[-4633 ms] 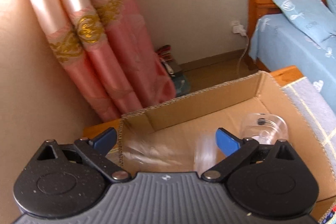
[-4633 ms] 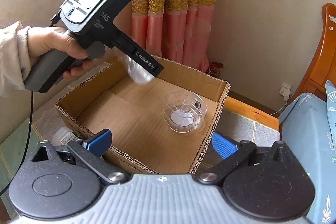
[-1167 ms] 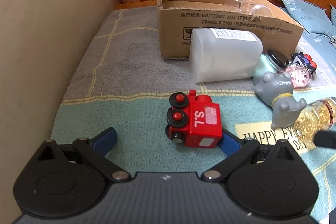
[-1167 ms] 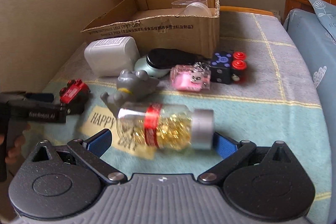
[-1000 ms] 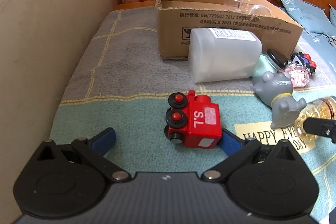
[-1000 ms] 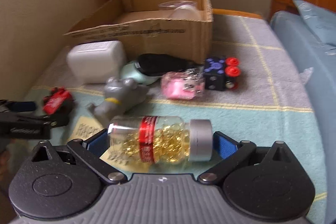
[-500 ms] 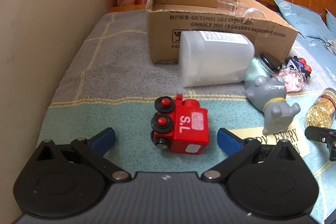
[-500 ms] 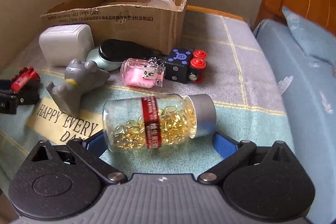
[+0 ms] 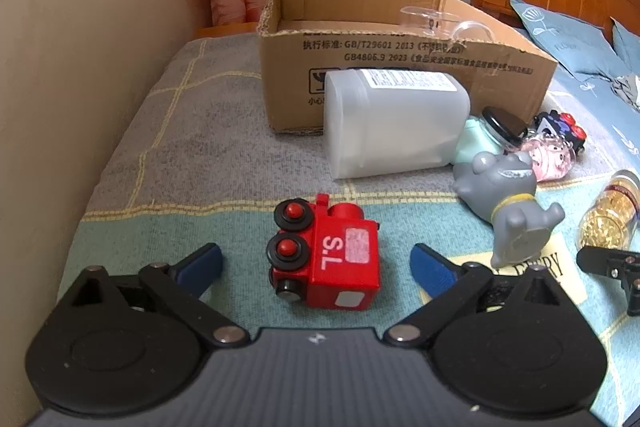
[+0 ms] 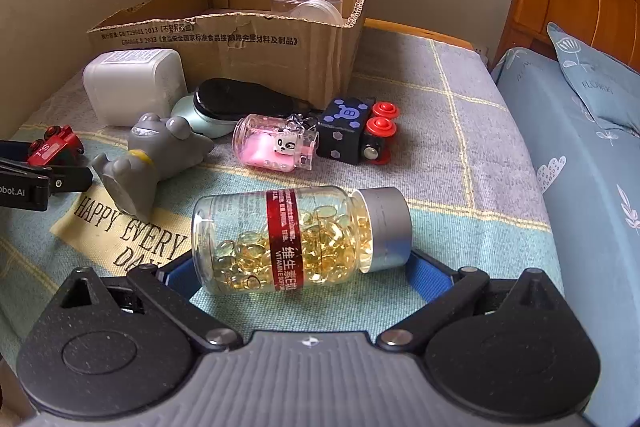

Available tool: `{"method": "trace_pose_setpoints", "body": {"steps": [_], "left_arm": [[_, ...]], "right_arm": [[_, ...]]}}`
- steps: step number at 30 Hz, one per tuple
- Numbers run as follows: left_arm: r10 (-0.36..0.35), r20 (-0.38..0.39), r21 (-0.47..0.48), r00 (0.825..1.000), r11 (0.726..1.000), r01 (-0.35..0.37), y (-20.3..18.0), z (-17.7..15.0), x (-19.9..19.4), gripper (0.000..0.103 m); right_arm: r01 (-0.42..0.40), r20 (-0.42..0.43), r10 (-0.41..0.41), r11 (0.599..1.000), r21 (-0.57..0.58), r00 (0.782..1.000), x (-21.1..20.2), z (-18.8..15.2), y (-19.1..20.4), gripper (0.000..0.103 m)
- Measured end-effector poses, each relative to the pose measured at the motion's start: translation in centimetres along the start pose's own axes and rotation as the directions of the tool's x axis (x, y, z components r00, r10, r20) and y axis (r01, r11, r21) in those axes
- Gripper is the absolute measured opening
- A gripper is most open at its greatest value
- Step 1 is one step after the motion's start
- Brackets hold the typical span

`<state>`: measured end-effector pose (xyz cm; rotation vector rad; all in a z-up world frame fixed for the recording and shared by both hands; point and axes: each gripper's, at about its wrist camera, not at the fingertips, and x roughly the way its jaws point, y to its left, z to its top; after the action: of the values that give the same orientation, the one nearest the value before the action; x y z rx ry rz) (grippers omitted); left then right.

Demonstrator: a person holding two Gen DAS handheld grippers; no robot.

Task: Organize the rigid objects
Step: 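Grasp the red toy train with the left tool while the right tool grasps the vitamin bottle, then carry the train and vitamin bottle into the box and open both tools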

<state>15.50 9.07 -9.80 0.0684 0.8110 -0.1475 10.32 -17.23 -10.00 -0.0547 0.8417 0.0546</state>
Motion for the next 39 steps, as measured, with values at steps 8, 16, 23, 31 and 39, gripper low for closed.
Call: {"method": "trace_pose_setpoints", "body": {"steps": [8, 16, 23, 31, 39], "left_arm": [[-0.035, 0.008, 0.081, 0.999, 0.996, 0.034, -1.1, 0.5, -0.8, 0.060], [-0.050, 0.002, 0.080, 0.999, 0.996, 0.049, -1.1, 0.7, -0.7, 0.057], [-0.063, -0.019, 0.101, 0.998, 0.993, 0.065, -1.1, 1.1, -0.7, 0.048], [-0.107, -0.047, 0.117, 0.993, 0.987, 0.112, -1.1, 2.2, -2.0, 0.048], [-0.137, -0.023, 0.153, 0.990, 0.978, 0.139, -1.7, 4.3, -5.0, 0.048]], "right_arm": [[-0.009, 0.006, 0.009, 1.000, -0.004, 1.000, -0.2, 0.0, -0.2, 0.103], [-0.013, 0.021, 0.014, 0.999, -0.037, 1.000, -0.5, 0.9, 0.1, 0.103], [-0.013, -0.005, 0.013, 0.997, -0.082, 1.000, -0.5, 1.6, 0.5, 0.096], [-0.065, -0.052, 0.059, 0.990, -0.124, 0.997, -1.3, 2.1, 0.2, 0.096], [-0.129, -0.065, 0.118, 0.969, -0.210, 0.991, -3.5, 3.0, 0.3, 0.096]]}}
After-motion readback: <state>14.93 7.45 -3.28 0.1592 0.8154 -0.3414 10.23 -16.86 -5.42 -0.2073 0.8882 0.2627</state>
